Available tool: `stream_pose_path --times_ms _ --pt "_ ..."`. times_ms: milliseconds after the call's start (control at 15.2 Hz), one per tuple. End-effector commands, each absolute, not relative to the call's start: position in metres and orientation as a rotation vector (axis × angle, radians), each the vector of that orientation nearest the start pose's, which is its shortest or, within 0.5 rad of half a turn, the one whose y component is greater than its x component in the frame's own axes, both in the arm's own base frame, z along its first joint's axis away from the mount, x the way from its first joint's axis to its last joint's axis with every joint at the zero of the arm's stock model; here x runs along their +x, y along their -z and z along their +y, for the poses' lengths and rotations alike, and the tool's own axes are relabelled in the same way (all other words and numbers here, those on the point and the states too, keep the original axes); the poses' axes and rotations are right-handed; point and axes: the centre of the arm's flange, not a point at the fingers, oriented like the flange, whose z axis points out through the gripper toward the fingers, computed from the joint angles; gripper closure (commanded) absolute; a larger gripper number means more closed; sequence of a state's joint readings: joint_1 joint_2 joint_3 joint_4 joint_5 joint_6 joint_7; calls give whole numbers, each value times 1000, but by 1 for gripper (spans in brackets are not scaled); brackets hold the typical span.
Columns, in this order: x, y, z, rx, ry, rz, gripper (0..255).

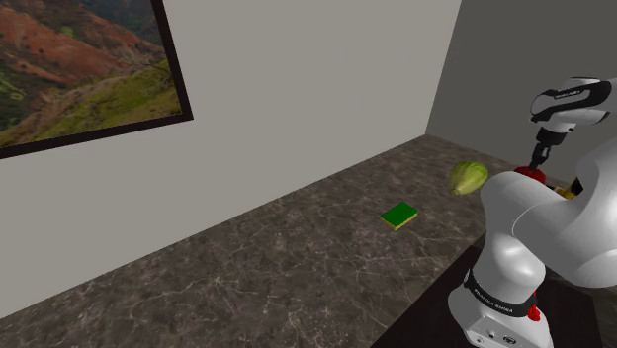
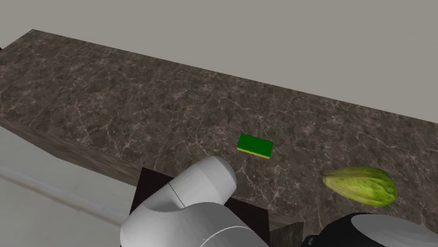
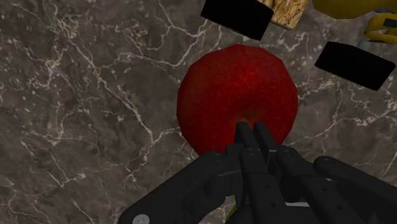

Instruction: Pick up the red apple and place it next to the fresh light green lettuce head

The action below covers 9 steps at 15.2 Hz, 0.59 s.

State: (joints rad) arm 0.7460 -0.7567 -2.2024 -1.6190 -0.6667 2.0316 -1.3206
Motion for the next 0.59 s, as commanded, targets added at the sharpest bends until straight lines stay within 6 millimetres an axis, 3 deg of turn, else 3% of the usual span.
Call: stream_pose_path --times_ms 0,396,462,528 --pt "-56 -310 -677 -3147 0 -64 255" --pt "-56 -310 -677 -3147 0 -64 255" --pt "-56 -310 -677 -3147 0 -64 0" --pt "-56 -310 -677 -3147 0 -64 0"
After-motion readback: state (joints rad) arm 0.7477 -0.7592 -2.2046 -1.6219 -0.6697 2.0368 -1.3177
